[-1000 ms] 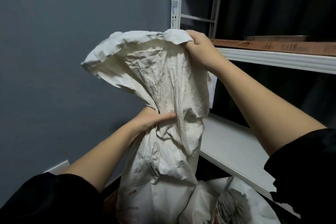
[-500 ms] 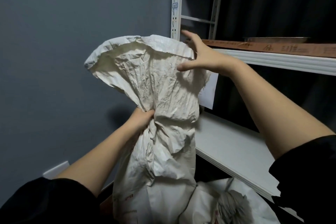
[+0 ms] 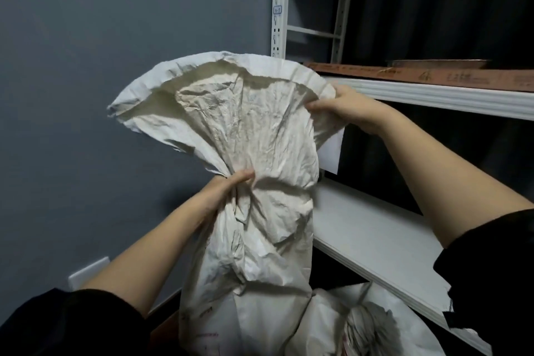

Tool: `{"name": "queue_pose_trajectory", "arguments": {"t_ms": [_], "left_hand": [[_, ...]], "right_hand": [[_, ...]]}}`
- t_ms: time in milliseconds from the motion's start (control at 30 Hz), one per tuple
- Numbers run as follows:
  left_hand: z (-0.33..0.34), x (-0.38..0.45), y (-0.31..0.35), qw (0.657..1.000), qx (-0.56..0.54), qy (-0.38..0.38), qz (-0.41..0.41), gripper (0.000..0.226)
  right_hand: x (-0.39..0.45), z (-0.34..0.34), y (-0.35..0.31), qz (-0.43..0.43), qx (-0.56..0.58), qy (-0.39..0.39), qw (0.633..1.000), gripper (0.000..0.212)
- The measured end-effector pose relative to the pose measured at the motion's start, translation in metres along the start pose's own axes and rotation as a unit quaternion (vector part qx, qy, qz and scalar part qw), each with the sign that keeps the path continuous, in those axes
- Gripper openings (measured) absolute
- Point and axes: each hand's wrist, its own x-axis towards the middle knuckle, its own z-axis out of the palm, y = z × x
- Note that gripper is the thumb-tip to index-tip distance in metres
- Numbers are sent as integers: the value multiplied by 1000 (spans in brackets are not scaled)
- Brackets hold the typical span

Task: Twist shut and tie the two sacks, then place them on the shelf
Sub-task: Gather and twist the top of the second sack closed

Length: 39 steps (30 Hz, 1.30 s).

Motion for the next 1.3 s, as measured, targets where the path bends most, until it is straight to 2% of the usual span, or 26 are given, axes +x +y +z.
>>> {"name": "queue_pose_trajectory", "arguments": {"t_ms": [33,100,133,200,267,333,433,467,533,633,667,700,733,800,867,933,967,1000,1067,1133,1200,1300], "left_hand": [[3,-2,3,998,58,-17,-10,29],[15,-5,8,989,146,-12,-25,32],[21,-3,9,989,144,6,-12,33],[32,0,9,996,67,46,27,27],[39,6,12,996,16,80,47,28],[43,9,16,994,11,98,39,22],[41,15,15,991,4,127,32,7],[39,16,14,990,2,135,27,11],[35,17,11,992,6,130,7,24],[31,14,11,992,-29,124,9,12],[30,12,11,991,-58,119,15,8],[28,14,10,991,-80,108,22,16],[25,16,9,990,-100,95,21,24],[23,13,10,991,-110,82,8,20],[25,10,13,989,-128,67,-24,14],[31,7,14,987,-153,37,-34,18],[33,7,13,986,-162,23,-29,22],[34,8,12,985,-171,12,-29,30],[34,8,11,985,-170,0,-18,35],[32,11,11,992,-124,-16,-5,41],[31,13,15,999,-28,-30,-4,47],[40,12,19,999,34,-14,-11,28]], "right_hand": [[2,1,-3,-10,5,28,1000,21],[6,6,-12,-44,-15,78,996,21],[7,9,-20,-71,-34,98,992,19],[8,18,-38,-131,-61,122,982,18],[5,29,-60,-184,-39,106,976,24],[2,37,-76,-214,-21,60,975,25],[0,37,-81,-201,-68,6,977,23],[0,34,-79,-200,-77,9,977,26],[1,24,-73,-179,-113,22,977,47],[1,9,-55,-102,-191,3,976,85],[2,6,-46,-80,-190,-2,978,91],[2,2,-36,-60,-166,4,984,96],[1,0,-26,-36,-121,15,992,101],[-2,1,-6,42,-20,9,999,106],[-5,16,17,121,11,-91,988,99],[-8,43,37,134,56,-198,969,77],[-8,57,45,121,99,-215,964,64],[-8,69,49,103,147,-202,963,52],[-9,81,49,66,210,-112,969,37],[-8,87,44,31,205,-20,978,37],[-5,92,38,6,173,33,984,39],[0,100,27,3,158,74,985,34]]}}
